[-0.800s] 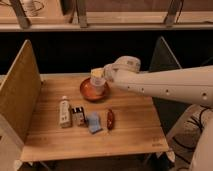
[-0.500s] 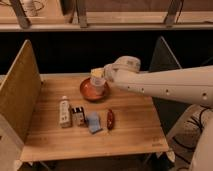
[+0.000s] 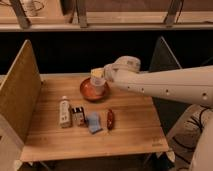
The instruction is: Knock the eraser over
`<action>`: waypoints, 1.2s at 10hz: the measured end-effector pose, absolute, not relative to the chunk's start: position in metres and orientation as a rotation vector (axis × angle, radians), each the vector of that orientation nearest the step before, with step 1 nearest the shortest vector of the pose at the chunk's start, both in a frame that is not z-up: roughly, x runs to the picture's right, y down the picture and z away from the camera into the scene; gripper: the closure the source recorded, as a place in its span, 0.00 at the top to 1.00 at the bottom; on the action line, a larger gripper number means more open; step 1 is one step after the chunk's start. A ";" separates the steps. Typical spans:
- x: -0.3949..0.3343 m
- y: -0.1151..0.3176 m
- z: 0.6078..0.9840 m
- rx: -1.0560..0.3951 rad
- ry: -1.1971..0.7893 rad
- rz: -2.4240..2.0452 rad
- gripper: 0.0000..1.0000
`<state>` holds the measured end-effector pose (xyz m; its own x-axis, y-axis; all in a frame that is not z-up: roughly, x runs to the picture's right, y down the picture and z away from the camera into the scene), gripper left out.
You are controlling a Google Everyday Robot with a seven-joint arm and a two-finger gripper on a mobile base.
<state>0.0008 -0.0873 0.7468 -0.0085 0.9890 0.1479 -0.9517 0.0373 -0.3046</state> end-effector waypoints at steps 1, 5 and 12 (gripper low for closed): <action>0.001 -0.087 0.747 -0.128 -0.360 1.539 0.80; 0.001 -0.087 0.747 -0.129 -0.360 1.539 0.80; 0.000 -0.087 0.747 -0.130 -0.360 1.539 0.19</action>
